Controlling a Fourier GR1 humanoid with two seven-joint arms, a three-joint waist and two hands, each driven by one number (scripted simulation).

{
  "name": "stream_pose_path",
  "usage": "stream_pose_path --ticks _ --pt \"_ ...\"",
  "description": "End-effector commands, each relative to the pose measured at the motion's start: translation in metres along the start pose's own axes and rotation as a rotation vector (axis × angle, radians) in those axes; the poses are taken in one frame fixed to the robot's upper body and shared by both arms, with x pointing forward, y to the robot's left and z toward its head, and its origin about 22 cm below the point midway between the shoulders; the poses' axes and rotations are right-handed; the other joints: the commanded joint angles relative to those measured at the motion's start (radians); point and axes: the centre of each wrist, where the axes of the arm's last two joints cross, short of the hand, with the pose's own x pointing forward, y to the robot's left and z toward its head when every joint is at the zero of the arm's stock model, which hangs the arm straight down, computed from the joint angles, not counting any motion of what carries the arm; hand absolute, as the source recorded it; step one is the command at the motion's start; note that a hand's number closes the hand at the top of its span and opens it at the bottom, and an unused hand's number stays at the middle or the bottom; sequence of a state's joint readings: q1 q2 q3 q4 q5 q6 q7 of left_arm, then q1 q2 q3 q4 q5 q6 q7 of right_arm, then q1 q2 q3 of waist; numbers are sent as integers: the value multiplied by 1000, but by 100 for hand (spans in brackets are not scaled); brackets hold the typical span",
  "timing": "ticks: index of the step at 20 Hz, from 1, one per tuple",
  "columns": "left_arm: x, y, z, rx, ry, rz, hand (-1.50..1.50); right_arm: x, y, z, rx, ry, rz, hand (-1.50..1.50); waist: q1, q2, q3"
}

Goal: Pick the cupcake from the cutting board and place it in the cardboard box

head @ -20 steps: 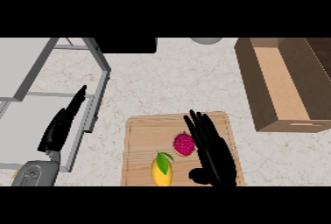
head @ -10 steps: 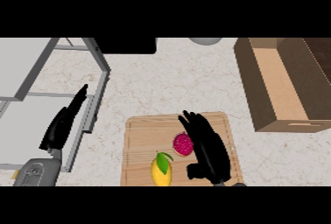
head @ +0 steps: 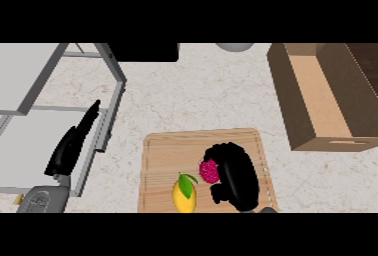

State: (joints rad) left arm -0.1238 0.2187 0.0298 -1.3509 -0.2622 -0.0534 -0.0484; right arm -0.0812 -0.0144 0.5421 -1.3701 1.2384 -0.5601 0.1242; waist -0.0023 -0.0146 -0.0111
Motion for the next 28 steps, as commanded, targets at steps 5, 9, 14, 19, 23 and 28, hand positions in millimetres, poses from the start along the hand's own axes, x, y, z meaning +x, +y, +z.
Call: stream_pose_path --ticks 5,9,14,19,23,28 --pt "23 10 -8 11 4 -9 0 -5 8 5 -138 10 69 150 2 14 11" --pt "3 4 -8 13 4 -2 0 7 -10 10 -108 37 108 150 -2 14 11" --pt "10 -3 -7 -20 -22 -11 0 -28 -24 -51 343 100 295 150 27 21 8" --pt "1 5 -7 -4 9 5 0 -6 -96 -121 288 93 298 150 4 14 10" --pt "9 1 -4 -4 5 0 0 0 -139 -125 181 130 349 150 1 12 11" --pt "5 -4 -8 7 29 0 0 14 -194 -131 32 257 375 150 -4 11 11"
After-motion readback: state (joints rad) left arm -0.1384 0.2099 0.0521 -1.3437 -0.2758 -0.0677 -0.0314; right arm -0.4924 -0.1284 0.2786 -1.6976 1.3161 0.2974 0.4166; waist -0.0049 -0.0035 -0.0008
